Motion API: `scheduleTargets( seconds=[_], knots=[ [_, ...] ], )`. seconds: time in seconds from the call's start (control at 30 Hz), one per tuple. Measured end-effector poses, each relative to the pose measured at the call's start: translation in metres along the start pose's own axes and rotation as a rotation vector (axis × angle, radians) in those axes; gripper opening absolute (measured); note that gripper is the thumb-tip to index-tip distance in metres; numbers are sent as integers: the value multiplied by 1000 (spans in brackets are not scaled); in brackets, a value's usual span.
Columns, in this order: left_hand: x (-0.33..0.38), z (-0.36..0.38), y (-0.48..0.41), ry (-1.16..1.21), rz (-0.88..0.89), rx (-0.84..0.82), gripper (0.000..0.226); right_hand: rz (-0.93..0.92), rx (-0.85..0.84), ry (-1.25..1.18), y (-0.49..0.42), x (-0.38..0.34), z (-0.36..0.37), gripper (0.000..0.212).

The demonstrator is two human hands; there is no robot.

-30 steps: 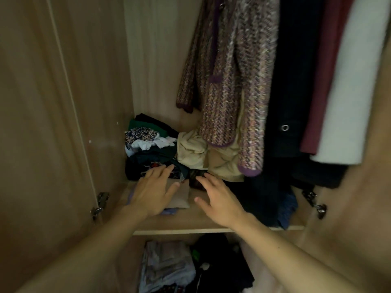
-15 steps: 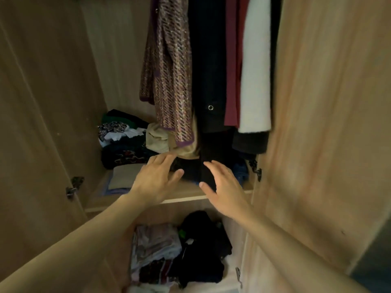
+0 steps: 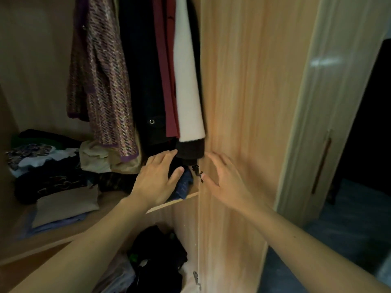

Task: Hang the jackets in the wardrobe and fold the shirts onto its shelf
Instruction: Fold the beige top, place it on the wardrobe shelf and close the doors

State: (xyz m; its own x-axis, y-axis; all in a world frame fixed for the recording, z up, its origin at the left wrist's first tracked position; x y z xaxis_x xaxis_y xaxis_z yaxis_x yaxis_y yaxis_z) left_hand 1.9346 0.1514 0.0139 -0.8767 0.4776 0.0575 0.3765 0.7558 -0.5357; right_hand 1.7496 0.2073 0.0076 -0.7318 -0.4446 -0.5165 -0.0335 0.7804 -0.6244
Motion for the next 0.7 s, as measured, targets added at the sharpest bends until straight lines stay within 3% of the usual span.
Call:
scheduleTargets(
  seconds=[0.27, 0.5, 0.7],
  knots=[
    [62, 29, -2, 66, 106, -92, 61, -28, 152, 111, 32, 0, -107, 53],
    [111, -4, -33, 14, 204, -41, 62, -52, 288, 155, 39, 5, -167, 45],
    [154, -38, -55, -27, 243, 50, 60, 48, 216, 202, 29, 21, -185, 68]
  ],
)
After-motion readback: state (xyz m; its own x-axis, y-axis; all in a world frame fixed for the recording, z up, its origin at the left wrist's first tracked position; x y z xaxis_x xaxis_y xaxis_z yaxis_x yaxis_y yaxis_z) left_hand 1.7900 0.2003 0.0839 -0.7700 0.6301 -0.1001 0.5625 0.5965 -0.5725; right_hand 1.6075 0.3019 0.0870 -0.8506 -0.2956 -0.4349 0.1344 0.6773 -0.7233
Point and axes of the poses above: each hand's wrist, its own y-axis away from the middle knuckle, its own z-axis out of the palm, x = y × z, the point moved 6 cm from there along -y, towards the middle knuckle, and after that the axes turned 14 degrees about -y, right-handed, at the moved point
